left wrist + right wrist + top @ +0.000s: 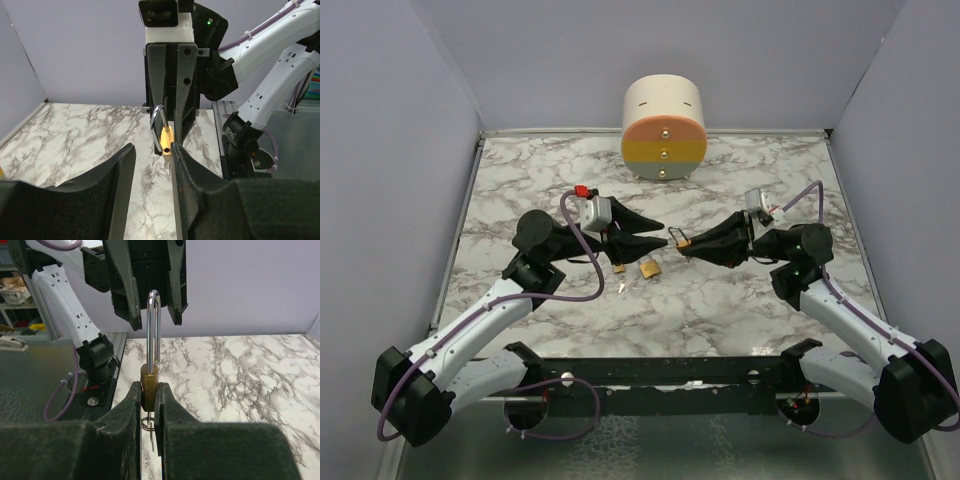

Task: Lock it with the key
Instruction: Lock the lock.

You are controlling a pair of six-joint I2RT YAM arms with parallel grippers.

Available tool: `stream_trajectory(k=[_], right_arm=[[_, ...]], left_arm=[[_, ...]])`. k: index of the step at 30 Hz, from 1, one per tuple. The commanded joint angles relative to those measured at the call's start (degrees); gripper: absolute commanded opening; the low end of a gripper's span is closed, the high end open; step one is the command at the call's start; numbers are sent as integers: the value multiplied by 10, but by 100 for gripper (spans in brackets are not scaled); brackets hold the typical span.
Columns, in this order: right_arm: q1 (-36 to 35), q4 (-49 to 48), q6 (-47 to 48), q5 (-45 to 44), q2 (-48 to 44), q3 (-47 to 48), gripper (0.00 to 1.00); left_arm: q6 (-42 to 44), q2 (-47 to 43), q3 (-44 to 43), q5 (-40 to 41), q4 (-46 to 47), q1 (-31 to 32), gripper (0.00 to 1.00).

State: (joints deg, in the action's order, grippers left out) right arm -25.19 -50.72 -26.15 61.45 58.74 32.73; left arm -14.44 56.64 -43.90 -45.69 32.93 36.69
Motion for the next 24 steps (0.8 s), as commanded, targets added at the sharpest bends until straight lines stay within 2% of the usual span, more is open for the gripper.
stream_trajectory(k=[1,8,24], right_arm=[[-5,-29,-11,7,3,4,2],[-6,-33,-13,7,7,3,2],[-8,-13,1,4,-1,4,2]], left_arm=[[1,9,2,-13,16,9,37],[9,14,-7,-9,18,20,32],[4,18,-10,33,46,35,29]])
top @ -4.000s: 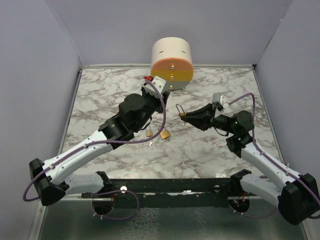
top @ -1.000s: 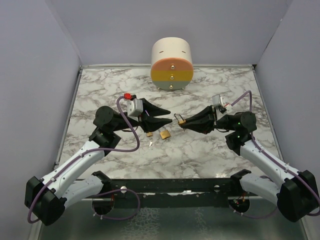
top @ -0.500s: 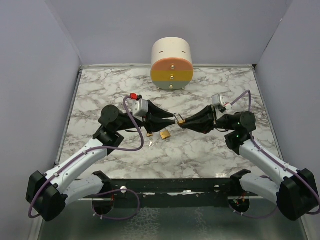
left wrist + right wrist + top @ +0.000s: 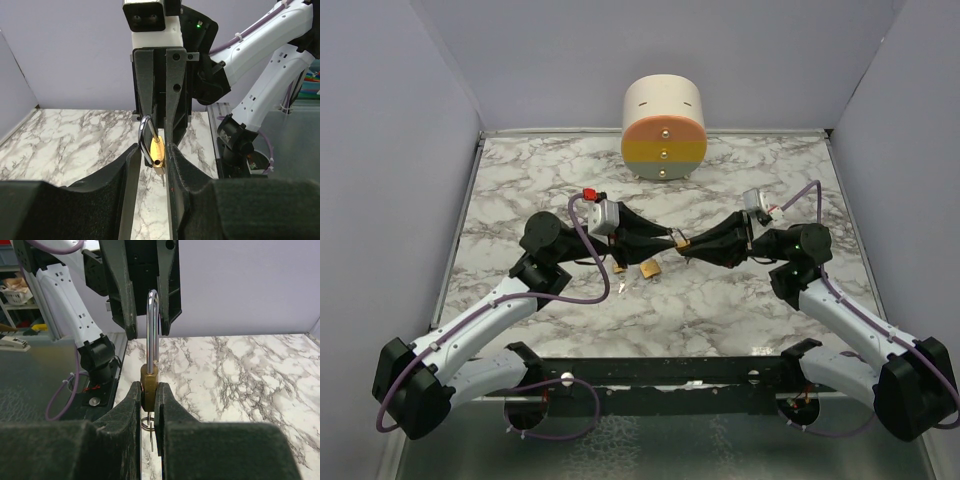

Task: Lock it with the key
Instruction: Lock the lock.

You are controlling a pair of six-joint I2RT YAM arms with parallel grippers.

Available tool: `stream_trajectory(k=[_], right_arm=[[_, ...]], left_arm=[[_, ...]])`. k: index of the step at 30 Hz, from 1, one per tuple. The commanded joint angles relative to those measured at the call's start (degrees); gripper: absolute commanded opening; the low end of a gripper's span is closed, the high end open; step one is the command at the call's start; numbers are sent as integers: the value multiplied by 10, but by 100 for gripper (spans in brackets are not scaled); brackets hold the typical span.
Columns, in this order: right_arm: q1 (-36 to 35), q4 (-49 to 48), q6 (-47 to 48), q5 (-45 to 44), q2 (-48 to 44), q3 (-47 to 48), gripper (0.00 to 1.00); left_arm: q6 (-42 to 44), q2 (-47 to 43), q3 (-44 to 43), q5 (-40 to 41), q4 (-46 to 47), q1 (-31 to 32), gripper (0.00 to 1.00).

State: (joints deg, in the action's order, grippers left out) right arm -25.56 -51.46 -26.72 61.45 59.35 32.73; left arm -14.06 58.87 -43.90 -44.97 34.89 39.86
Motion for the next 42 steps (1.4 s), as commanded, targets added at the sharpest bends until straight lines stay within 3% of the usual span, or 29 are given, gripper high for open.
stream_trajectory(k=[1,8,15,42], right_arm=[[-4,-4,8,4,-8,4,2],[-5,-1,9,3,-10,4,2],[-5,2,13,-1,-13,5,2],[-6,41,47,-123,-62,-7,2]], left_arm=[[1,-6,-9,29,27,2,29],[6,-11,-10,41,28,2,24],[4,-3,-13,41,28,4,0],[-35,20,-11,60,34,43,0]])
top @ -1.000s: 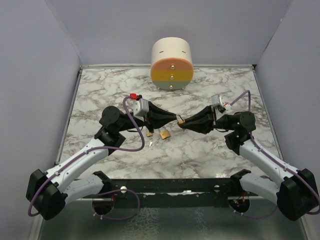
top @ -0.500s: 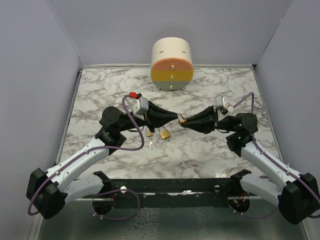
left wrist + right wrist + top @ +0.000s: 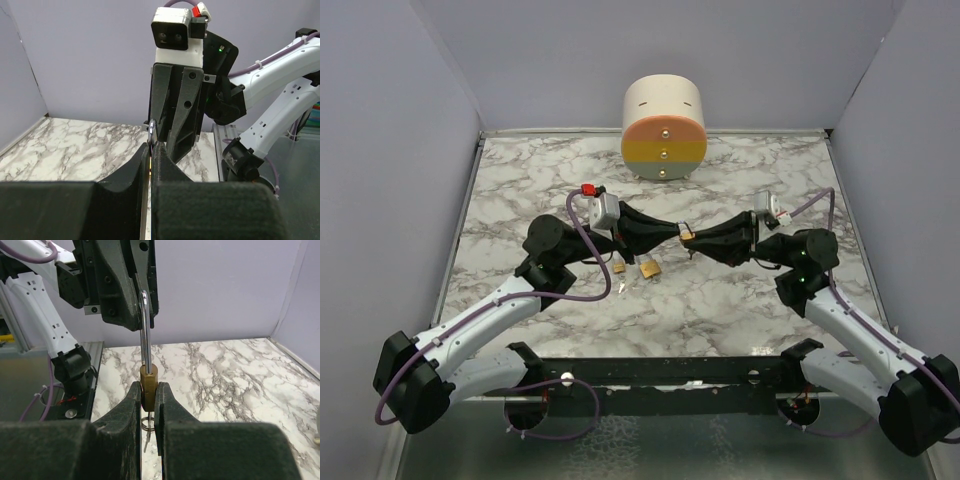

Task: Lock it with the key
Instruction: Lock the lock.

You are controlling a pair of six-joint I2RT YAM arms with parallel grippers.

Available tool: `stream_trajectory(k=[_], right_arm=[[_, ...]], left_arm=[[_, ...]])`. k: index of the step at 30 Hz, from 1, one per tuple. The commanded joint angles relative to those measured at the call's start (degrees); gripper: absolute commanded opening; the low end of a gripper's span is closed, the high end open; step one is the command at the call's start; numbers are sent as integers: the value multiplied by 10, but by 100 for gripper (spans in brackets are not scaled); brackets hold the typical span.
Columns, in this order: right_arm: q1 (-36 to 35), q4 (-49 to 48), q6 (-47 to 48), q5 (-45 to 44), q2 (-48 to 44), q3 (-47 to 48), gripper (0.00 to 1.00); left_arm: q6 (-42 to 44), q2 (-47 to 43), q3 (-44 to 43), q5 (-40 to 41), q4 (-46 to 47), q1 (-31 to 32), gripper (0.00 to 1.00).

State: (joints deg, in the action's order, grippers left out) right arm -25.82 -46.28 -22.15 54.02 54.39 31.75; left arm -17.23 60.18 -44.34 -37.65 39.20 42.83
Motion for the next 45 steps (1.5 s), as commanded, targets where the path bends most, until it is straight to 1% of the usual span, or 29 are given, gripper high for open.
stream_trajectory(k=[1,9,17,25,33,38,45], right_arm=[[-4,-10,1,-48,-14,4,2],[-4,-10,-8,-45,-30,10,2],[-4,-31,-43,2,-39,26,2],[-4,-41,-40,-30,-54,24,2],[-4,-85,-78,-41,-58,40,2],[-4,-96,-95,-67,-65,51,2],[-4,-139,-136,-95,-53,62,2]], left_arm=[[-3,8,-5,-11,-8,13,0],[4,15,8,5,-8,14,0],[9,23,9,9,-8,13,0],[7,20,18,5,-8,15,0],[7,21,33,10,-8,15,0],[7,22,45,12,-9,15,0],[2,26,57,13,2,19,0]])
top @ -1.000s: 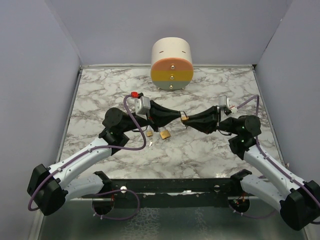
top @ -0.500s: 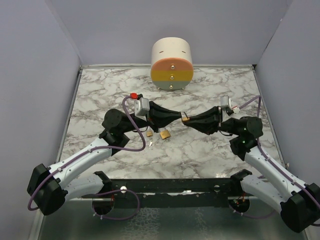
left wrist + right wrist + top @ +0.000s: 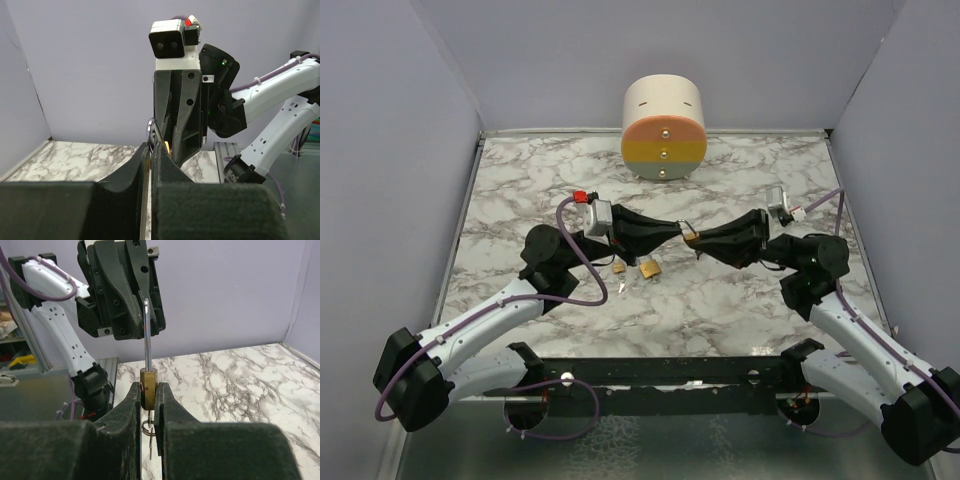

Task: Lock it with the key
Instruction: Lock the lock.

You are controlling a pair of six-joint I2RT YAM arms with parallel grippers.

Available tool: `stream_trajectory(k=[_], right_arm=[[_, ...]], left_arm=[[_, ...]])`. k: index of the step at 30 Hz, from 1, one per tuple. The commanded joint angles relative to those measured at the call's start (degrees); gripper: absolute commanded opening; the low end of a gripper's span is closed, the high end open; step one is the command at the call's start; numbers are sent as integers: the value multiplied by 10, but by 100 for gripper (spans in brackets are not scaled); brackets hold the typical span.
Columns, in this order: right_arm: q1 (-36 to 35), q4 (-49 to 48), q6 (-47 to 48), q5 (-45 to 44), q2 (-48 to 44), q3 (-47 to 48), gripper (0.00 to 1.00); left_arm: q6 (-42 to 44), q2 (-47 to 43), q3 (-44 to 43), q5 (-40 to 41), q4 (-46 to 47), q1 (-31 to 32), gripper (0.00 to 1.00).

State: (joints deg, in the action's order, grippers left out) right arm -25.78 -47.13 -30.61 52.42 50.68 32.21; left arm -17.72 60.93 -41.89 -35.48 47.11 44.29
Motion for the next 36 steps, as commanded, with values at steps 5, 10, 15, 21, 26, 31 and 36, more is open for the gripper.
stream_trajectory(k=[5,10,15,21,26,31,36], right_arm=[[-4,-131,-54,-98,-8,64,2],[-4,-114,-44,-106,-5,73,2],[-4,-105,-40,-104,1,81,2],[-4,-87,-24,-110,-8,92,2],[-4,-71,-13,-116,-12,103,2],[-4,-54,-2,-117,-14,110,2],[-4,-42,-1,-107,-15,98,2]], left_arm=[[3,29,36,-10,-68,14,0],[-2,50,35,-10,-56,31,0],[-5,71,34,-11,-51,44,0],[-5,90,47,-10,-51,49,0],[-8,112,65,-9,-49,53,0],[-9,119,81,-7,-48,56,0],[-10,100,75,5,-47,56,0]])
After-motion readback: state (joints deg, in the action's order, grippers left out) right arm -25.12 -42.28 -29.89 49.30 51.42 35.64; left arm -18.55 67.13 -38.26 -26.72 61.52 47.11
